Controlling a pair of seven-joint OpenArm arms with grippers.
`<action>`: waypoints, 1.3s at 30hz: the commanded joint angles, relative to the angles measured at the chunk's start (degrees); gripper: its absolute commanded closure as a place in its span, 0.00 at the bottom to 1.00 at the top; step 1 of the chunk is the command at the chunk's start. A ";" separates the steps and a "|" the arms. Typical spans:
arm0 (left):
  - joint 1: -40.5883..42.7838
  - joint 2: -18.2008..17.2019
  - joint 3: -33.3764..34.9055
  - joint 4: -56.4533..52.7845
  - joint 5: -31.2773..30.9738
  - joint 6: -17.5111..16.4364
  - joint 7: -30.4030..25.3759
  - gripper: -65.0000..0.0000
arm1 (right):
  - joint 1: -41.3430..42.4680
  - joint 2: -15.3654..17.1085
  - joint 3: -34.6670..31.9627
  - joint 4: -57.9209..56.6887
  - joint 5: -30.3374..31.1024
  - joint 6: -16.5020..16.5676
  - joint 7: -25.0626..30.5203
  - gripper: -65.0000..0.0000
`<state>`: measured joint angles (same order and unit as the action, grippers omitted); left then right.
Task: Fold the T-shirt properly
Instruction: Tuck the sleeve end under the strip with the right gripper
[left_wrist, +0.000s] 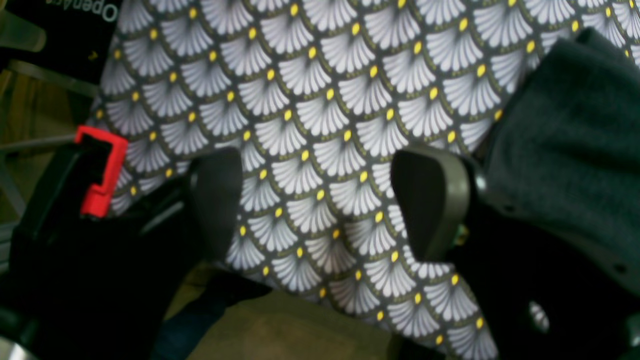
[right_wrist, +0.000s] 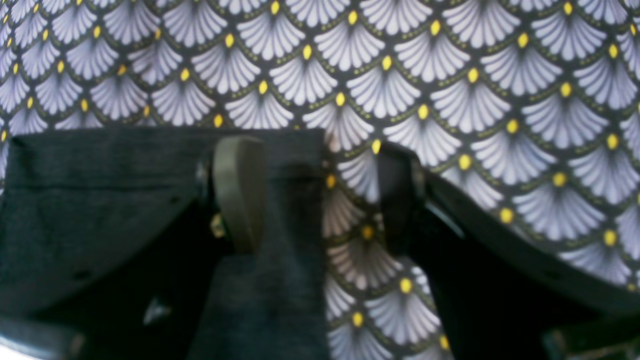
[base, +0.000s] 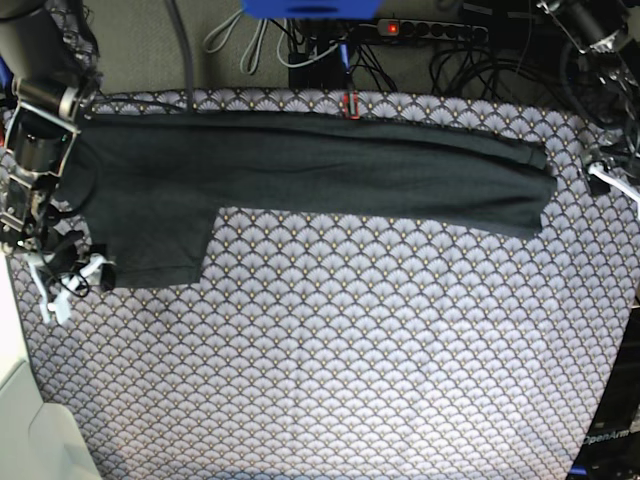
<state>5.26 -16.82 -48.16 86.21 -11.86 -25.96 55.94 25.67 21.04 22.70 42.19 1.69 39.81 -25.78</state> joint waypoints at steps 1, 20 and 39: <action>-0.73 -1.07 -0.15 0.95 -0.41 -0.02 -0.95 0.26 | 1.54 0.46 0.03 0.93 0.72 0.19 1.21 0.44; -1.43 -0.10 -0.15 0.95 -0.41 -0.02 -0.95 0.26 | -1.98 -0.95 -6.39 0.75 0.72 0.19 1.30 0.48; -1.52 1.74 -0.15 0.51 -0.49 -0.11 -0.95 0.59 | -2.42 0.46 -6.13 1.10 0.81 0.19 1.03 1.00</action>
<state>4.25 -13.78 -48.16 85.86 -11.92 -26.02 55.92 22.81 20.34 16.38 42.87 3.88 40.03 -22.65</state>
